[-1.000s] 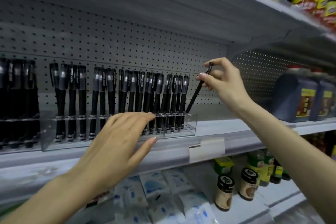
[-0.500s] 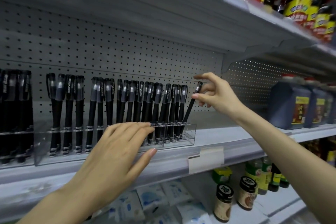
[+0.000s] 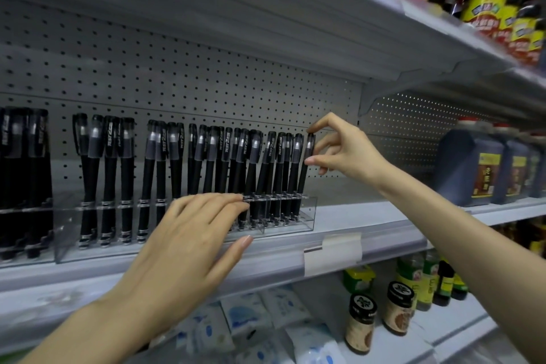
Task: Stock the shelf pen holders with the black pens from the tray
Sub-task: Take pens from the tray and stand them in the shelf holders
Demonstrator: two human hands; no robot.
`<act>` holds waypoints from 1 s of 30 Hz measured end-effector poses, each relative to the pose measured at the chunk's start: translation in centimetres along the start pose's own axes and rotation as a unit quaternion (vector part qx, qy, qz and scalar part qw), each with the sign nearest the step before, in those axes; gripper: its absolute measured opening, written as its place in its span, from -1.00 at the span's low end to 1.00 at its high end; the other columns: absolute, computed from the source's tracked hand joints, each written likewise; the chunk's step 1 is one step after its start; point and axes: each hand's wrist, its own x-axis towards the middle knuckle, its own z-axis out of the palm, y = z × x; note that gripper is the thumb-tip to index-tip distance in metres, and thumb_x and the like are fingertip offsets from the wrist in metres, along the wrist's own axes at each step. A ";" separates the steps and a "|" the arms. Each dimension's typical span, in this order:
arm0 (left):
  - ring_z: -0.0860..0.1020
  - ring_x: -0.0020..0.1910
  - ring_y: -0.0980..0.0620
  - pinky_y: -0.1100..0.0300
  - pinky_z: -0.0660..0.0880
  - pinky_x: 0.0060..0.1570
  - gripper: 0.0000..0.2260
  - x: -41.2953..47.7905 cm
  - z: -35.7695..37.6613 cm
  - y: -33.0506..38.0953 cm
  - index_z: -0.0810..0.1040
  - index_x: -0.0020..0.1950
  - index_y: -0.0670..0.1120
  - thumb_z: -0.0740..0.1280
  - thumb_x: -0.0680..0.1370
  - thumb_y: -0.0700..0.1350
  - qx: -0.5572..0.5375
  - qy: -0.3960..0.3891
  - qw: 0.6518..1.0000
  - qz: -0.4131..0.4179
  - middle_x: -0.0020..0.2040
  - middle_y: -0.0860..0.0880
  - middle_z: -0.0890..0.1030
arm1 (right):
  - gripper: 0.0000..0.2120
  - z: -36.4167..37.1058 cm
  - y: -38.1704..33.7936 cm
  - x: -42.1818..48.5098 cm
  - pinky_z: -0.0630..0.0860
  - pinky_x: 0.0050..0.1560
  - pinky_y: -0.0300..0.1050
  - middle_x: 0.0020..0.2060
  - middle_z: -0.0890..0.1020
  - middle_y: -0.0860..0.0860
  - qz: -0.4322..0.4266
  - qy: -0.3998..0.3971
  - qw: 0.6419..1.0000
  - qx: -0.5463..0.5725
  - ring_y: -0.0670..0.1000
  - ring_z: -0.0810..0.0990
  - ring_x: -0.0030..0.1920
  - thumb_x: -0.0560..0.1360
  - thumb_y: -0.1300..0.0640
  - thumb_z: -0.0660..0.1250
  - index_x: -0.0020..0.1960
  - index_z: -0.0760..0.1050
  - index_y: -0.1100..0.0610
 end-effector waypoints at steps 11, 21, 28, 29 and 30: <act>0.31 0.27 0.29 0.29 0.22 0.32 -0.58 -0.1 -0.5 0.0 0.44 0.33 0.05 0.02 0.62 0.21 -0.023 0.000 1.000 0.004 0.28 0.12 0.52 | -0.38 -0.6 -1.3 -1.7 0.54 -0.27 -0.30 -0.31 0.62 -0.01 -0.021 -0.026 0.996 -0.080 -0.09 0.58 -0.43 0.37 0.13 0.50 0.34 0.30 -0.02; 0.25 0.38 0.18 0.29 0.09 0.32 -0.48 -4.5 -4.9 -0.6 0.33 0.45 0.05 -0.01 0.58 0.26 -0.059 -0.009 0.998 -0.008 0.43 0.11 0.36 | -0.53 4.7 -10.8 -7.1 0.51 -0.29 -0.30 -0.23 0.58 -0.05 -0.104 -0.172 0.972 -0.124 -0.14 0.57 -0.34 0.44 -0.01 0.41 0.28 0.35 -0.02; 0.32 0.39 0.19 0.41 0.16 0.30 -0.57 -17.7 -8.1 -1.7 0.38 0.40 0.05 0.09 0.59 0.18 -0.129 -0.071 0.981 -0.128 0.42 0.12 0.38 | -0.43 14.1 -13.1 -14.2 0.45 -0.21 -0.30 -0.17 0.57 -0.16 -0.115 -0.341 0.929 -0.085 -0.17 0.54 -0.20 0.30 -0.31 0.22 0.25 0.35 -0.11; 0.31 0.40 0.20 0.37 0.18 0.32 -0.58 -20.0 -8.5 -1.6 0.38 0.39 0.05 0.09 0.59 0.18 -0.130 -0.082 0.977 -0.148 0.43 0.13 0.37 | -0.43 15.6 -12.9 -15.9 0.45 -0.20 -0.32 -0.17 0.56 -0.17 -0.113 -0.362 0.923 -0.061 -0.17 0.54 -0.19 0.29 -0.31 0.21 0.24 0.37 -0.11; 0.30 0.41 0.21 0.33 0.19 0.34 -0.58 -22.2 -8.9 -1.5 0.38 0.39 0.05 0.09 0.59 0.17 -0.127 -0.091 0.973 -0.171 0.44 0.14 0.36 | -0.45 17.2 -12.5 -17.9 0.45 -0.20 -0.33 -0.17 0.56 -0.19 -0.106 -0.386 0.916 -0.036 -0.19 0.54 -0.18 0.30 -0.30 0.22 0.22 0.38 -0.10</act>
